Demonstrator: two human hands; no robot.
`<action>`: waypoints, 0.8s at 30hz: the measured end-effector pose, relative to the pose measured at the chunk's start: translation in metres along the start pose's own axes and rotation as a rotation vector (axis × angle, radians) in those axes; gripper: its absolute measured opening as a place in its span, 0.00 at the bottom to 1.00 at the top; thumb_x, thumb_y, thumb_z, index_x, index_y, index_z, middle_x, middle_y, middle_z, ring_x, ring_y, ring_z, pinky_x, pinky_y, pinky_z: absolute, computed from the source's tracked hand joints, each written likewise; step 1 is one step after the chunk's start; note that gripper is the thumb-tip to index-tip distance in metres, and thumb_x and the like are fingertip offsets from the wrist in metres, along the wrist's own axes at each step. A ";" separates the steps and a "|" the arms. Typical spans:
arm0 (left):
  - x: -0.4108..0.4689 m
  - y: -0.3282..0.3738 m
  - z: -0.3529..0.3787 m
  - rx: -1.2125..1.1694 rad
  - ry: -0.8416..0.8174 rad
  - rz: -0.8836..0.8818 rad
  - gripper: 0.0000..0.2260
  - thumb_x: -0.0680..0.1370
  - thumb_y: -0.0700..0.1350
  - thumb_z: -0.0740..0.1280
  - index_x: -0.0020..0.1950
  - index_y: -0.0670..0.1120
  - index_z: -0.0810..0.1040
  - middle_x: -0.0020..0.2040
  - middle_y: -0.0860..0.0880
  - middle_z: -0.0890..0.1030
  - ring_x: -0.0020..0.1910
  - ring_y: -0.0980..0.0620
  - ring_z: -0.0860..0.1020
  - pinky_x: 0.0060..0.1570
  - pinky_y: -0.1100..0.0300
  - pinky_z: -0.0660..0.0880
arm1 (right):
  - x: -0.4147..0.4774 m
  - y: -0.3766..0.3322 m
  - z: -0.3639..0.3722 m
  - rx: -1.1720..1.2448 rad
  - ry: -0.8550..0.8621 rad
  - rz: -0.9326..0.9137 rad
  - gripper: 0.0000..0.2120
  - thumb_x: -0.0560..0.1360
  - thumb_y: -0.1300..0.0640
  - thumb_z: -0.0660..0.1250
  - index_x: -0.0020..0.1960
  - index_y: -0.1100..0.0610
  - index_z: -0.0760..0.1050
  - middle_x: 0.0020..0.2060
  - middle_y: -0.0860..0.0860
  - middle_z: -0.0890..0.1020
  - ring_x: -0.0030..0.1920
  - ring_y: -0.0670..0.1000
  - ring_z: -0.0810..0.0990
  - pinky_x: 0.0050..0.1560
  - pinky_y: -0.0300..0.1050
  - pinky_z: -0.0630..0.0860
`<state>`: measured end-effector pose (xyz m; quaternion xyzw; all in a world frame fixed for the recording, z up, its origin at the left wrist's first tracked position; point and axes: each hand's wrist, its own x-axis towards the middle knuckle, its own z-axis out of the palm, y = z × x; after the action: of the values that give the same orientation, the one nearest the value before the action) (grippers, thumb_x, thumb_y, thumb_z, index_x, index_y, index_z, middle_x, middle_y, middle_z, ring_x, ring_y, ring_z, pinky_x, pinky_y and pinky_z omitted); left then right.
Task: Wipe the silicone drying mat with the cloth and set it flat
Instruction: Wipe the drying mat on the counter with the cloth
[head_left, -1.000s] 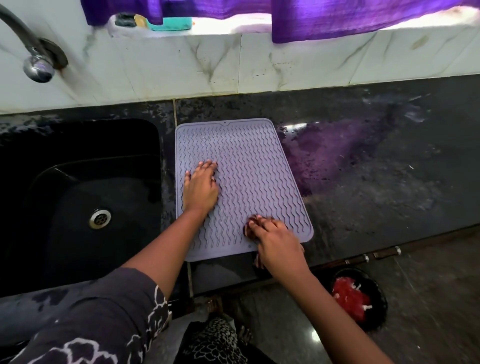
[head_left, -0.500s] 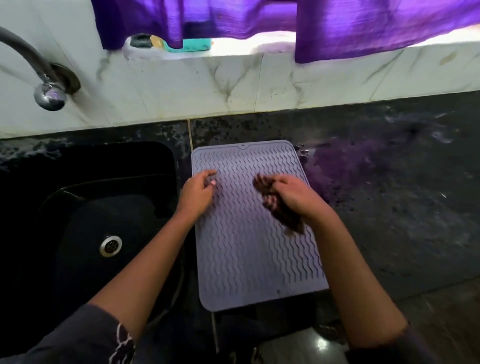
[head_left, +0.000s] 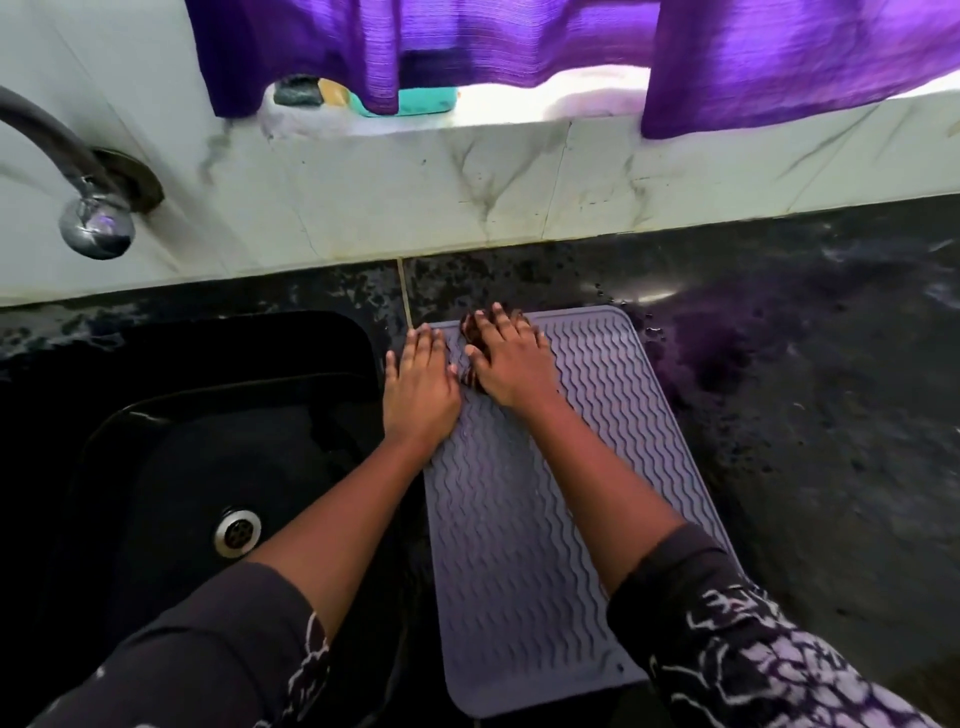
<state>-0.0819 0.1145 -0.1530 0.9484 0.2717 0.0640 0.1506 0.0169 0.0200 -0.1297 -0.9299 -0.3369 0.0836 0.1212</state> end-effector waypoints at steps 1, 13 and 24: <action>0.001 0.000 0.000 0.003 -0.004 0.000 0.24 0.81 0.49 0.51 0.77 0.43 0.54 0.78 0.46 0.55 0.77 0.50 0.50 0.73 0.46 0.45 | 0.000 -0.001 0.000 -0.015 0.018 -0.011 0.27 0.78 0.44 0.52 0.74 0.51 0.55 0.75 0.53 0.57 0.73 0.57 0.54 0.71 0.57 0.51; 0.000 0.002 -0.003 0.015 -0.011 -0.002 0.25 0.81 0.49 0.49 0.77 0.45 0.51 0.78 0.47 0.53 0.77 0.50 0.48 0.73 0.48 0.41 | -0.059 0.003 -0.006 0.061 0.068 -0.019 0.21 0.75 0.54 0.58 0.68 0.55 0.67 0.65 0.56 0.73 0.62 0.56 0.69 0.61 0.52 0.67; 0.000 0.003 -0.003 0.034 -0.008 -0.014 0.25 0.81 0.50 0.48 0.77 0.44 0.51 0.78 0.48 0.54 0.77 0.51 0.48 0.73 0.48 0.40 | 0.000 -0.010 -0.011 -0.008 0.036 0.002 0.25 0.76 0.51 0.57 0.71 0.53 0.62 0.69 0.56 0.67 0.68 0.59 0.64 0.65 0.57 0.64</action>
<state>-0.0811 0.1125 -0.1491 0.9491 0.2788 0.0544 0.1362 0.0136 0.0250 -0.1160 -0.9321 -0.3341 0.0656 0.1237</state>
